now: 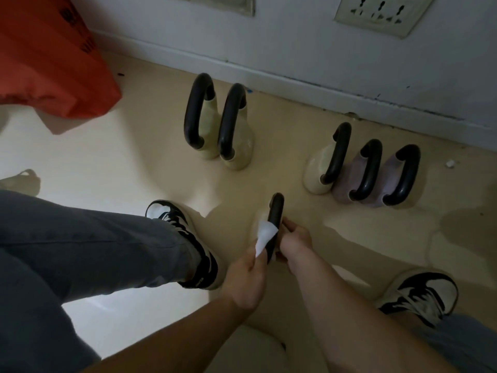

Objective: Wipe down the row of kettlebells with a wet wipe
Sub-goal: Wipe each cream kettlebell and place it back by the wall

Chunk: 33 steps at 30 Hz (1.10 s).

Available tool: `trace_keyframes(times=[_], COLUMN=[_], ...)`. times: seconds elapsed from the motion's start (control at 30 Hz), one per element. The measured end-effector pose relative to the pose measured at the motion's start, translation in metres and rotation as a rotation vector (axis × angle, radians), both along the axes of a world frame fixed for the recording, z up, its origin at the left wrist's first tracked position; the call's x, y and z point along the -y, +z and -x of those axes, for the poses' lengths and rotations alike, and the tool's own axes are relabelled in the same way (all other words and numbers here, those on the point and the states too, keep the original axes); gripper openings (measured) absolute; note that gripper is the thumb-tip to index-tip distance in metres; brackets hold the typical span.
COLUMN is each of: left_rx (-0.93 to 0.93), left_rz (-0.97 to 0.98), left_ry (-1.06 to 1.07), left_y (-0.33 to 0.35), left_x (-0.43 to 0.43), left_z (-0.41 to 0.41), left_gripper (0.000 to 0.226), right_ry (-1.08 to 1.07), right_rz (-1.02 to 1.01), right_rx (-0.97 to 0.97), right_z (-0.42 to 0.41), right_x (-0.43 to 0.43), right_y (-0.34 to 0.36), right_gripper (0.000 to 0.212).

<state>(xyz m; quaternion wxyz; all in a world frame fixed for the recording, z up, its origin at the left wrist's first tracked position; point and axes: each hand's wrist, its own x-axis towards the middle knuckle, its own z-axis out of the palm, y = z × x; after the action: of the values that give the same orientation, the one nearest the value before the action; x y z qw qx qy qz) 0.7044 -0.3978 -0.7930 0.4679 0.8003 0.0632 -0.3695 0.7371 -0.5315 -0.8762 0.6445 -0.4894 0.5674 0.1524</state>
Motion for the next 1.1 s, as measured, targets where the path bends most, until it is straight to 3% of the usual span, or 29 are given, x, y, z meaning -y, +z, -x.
trace_keyframes(times=[0.1, 0.2, 0.27, 0.37, 0.47, 0.57, 0.63, 0.8, 0.87, 0.97, 1.03, 1.1], left_rx=[0.128, -0.017, -0.079, -0.217, -0.397, -0.475, -0.475, -0.16, 0.045, 0.29, 0.359, 0.336], left_rz=[-0.184, -0.257, -0.34, -0.365, -0.101, 0.109, 0.119, 0.081, -0.018, -0.177, -0.209, -0.262], left_ry=[-0.255, -0.385, -0.237, 0.199, 0.48, 0.627, 0.624, 0.475, 0.341, -0.06, -0.335, -0.428], left_y=[0.004, 0.008, -0.003, -0.014, -0.01, 0.01, 0.025, 0.048, 0.045, 0.024, 0.014, 0.006], left_x=[-0.022, -0.043, -0.047, -0.037, -0.015, 0.017, 0.034, 0.032, 0.028, 0.037, 0.049, 0.058], left_z=[0.006, 0.014, 0.012, -0.007, -0.02, -0.01, -0.002, -0.033, -0.05, -0.061, -0.071, -0.092], left_gripper=[0.029, 0.037, 0.046, 0.047, 0.065, 0.045, 0.038, 0.041, 0.036, 0.034, 0.047, 0.053], right_ry=[-0.053, -0.022, -0.005, 0.017, 0.03, 0.027, 0.049, 0.122, 0.122, 0.163, 0.161, 0.17], right_rz=[-0.009, -0.037, -0.048, -0.055, -0.037, -0.009, -0.006, 0.094, 0.157, 0.148, 0.13, 0.142], right_rx=[0.009, 0.025, 0.018, 0.01, 0.014, 0.013, -0.007, 0.042, 0.041, 0.106, 0.138, 0.148], right_z=[-0.001, -0.001, 0.001, 0.012, 0.024, 0.023, 0.022, 0.018, 0.018, 0.02, 0.022, 0.023], right_x=[-0.001, -0.007, -0.007, -0.006, -0.009, -0.009, -0.005, -0.005, -0.005, -0.004, -0.002, 0.001], right_y=[0.01, 0.021, 0.021, 0.017, 0.008, 0.005, 0.004, 0.005, 0.002, -0.002, -0.004, -0.003], right_gripper=[0.041, 0.041, 0.048, 0.041, 0.029, 0.018, 0.018, 0.011, 0.027, 0.054, 0.05, 0.04])
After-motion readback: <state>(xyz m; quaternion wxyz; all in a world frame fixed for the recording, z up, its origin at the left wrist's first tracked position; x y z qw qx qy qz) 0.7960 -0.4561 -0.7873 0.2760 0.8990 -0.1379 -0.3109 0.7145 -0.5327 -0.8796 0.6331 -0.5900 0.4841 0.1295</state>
